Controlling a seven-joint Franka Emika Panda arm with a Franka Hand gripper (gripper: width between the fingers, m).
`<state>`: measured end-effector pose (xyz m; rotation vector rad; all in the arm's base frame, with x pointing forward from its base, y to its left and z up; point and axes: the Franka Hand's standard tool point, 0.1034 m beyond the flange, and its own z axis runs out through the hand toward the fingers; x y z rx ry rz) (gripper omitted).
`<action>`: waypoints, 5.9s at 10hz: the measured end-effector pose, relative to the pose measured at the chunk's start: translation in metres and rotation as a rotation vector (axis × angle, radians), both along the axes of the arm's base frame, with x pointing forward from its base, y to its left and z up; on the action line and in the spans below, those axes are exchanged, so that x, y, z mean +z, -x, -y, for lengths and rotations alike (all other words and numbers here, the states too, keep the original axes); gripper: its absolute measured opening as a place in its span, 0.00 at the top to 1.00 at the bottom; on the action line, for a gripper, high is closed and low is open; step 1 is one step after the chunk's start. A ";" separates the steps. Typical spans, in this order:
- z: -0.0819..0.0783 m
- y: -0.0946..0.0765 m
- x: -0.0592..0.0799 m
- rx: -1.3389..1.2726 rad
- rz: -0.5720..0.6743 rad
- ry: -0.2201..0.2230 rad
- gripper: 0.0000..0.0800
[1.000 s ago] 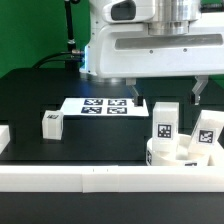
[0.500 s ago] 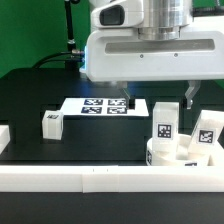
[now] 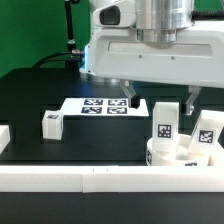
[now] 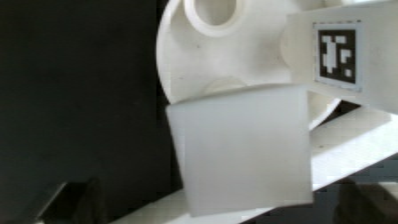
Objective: Assemble stool
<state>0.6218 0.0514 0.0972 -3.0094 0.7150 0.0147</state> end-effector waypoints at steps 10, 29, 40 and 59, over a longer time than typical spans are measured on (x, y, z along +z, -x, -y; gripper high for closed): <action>0.000 -0.003 -0.009 0.017 0.016 0.008 0.58; -0.029 -0.009 -0.013 -1.905 -0.042 -0.341 0.48; -0.036 -0.020 0.021 -0.925 0.080 -0.253 0.19; -0.022 -0.020 -0.004 0.971 0.177 0.082 0.20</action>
Offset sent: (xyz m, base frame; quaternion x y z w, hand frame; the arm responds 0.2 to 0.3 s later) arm 0.0006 -0.0028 -0.0080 0.0110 -0.0035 -0.0075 0.9999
